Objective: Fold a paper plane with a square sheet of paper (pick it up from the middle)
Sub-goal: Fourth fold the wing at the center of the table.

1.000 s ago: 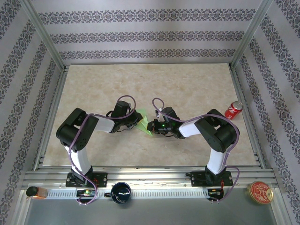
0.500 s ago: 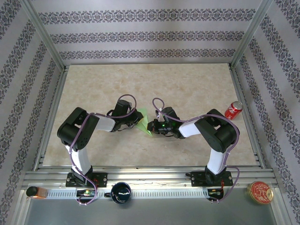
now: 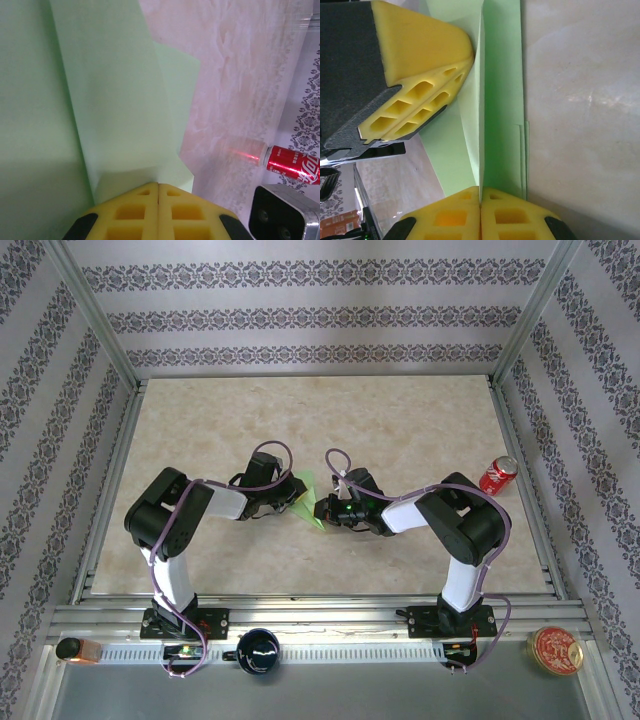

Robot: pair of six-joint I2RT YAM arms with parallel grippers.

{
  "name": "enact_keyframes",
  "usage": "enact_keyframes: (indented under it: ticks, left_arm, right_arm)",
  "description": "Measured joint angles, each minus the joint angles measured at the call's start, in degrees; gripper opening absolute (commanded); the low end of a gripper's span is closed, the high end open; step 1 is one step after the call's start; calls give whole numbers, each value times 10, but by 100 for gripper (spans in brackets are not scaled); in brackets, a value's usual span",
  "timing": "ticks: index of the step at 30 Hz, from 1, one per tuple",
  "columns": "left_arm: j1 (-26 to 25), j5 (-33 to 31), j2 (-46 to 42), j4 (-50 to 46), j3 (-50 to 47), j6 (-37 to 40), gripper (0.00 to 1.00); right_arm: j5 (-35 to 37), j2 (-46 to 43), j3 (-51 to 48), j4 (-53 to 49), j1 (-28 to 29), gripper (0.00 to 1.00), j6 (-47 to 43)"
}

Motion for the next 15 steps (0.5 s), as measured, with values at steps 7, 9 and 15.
enact_keyframes:
  ticks: [7, 9, 15]
  left_arm:
    - [0, 9, 11, -7, 8, 8, 4]
    - [0, 10, 12, -7, 10, 9, 4]
    - [2, 16, 14, -7, 12, 11, 4]
  right_arm:
    - [-2, 0, 0, 0, 0, 13, 6]
    - [-2, 0, 0, 0, 0, 13, 8]
    - [-2, 0, 0, 1, 0, 15, 10]
